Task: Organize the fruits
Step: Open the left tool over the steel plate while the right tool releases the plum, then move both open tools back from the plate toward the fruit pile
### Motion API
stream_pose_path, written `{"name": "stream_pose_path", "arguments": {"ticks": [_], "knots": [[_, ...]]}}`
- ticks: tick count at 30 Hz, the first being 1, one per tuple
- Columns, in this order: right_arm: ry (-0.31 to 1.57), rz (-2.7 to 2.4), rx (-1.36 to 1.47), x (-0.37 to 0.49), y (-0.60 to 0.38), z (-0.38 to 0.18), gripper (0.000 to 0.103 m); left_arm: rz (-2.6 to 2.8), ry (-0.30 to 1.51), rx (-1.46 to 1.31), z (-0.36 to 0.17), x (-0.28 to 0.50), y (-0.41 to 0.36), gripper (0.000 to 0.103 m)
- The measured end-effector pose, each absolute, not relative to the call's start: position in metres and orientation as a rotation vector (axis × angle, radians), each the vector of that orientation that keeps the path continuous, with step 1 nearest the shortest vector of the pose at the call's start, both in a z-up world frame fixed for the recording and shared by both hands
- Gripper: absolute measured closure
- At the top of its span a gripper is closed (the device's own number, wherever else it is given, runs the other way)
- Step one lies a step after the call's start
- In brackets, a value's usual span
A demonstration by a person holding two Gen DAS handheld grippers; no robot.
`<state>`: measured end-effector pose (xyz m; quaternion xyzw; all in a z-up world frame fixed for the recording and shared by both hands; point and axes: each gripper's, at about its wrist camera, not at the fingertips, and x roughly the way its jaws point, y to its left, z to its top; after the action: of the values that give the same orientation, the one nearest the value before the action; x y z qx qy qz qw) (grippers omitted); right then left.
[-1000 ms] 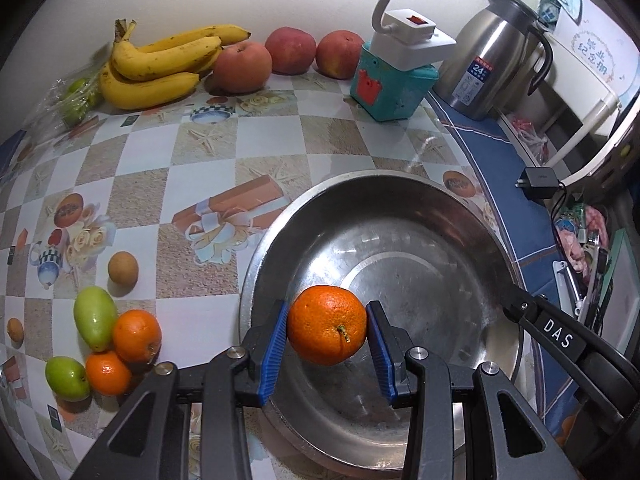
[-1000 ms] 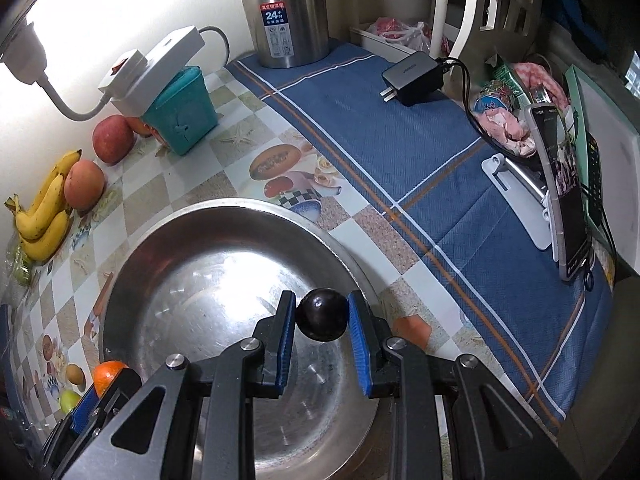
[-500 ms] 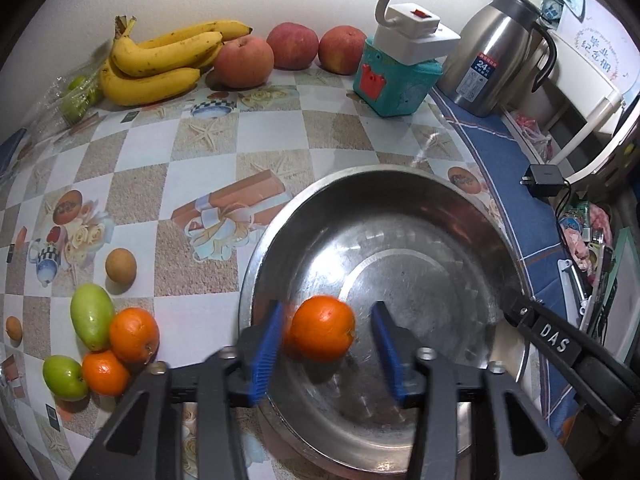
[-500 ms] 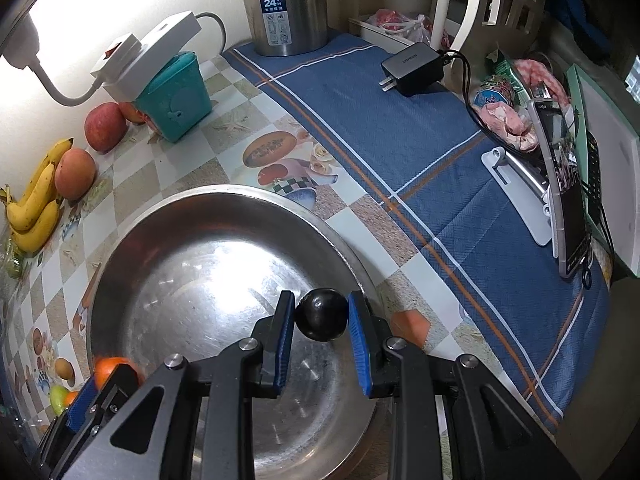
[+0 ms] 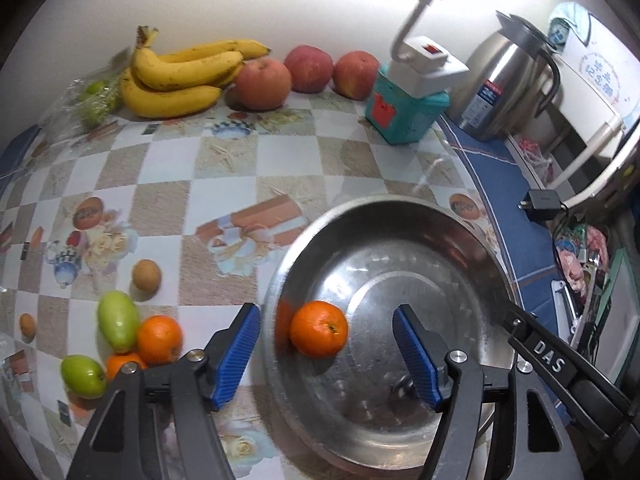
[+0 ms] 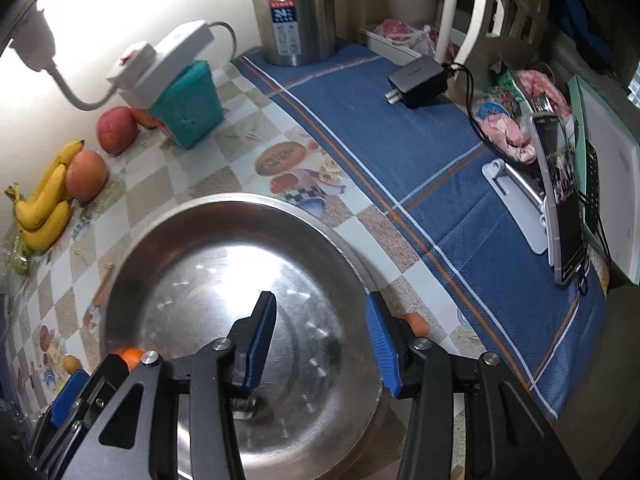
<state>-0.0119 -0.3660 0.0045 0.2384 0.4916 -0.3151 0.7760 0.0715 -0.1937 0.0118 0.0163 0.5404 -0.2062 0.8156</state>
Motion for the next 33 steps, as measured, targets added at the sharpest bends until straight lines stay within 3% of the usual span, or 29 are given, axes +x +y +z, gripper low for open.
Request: {"name": "stream_pose_path", "arguments": {"ticks": [4, 23, 27, 28, 32, 33], "knots": [[1.046, -0.640, 0.506, -0.010, -0.356, 0.014, 0.055, -0.368, 1.170, 0.017, 0.016, 0.077, -0.178, 0.022], [1.037, -0.525, 0.420, -0.015, -0.316, 0.035, 0.055, -0.166, 1.295, -0.113, 0.007, 0.086, -0.099, 0.020], [1.067, -0.518, 0.402, -0.009, -0.313, 0.028, 0.055, -0.161, 1.307, -0.125, 0.006, 0.086, -0.097, 0.011], [1.076, -0.517, 0.401, -0.008, -0.312, 0.025, 0.054, -0.155, 1.313, -0.130, 0.004, 0.087, -0.095, 0.007], [1.099, -0.508, 0.352, -0.002, -0.306, 0.019, 0.026, -0.111, 1.335, -0.141, -0.002, 0.088, -0.089, 0.003], [1.102, -0.505, 0.344, -0.001, -0.305, 0.018, 0.025, -0.098, 1.339, -0.142, -0.004, 0.088, -0.088, 0.002]]}}
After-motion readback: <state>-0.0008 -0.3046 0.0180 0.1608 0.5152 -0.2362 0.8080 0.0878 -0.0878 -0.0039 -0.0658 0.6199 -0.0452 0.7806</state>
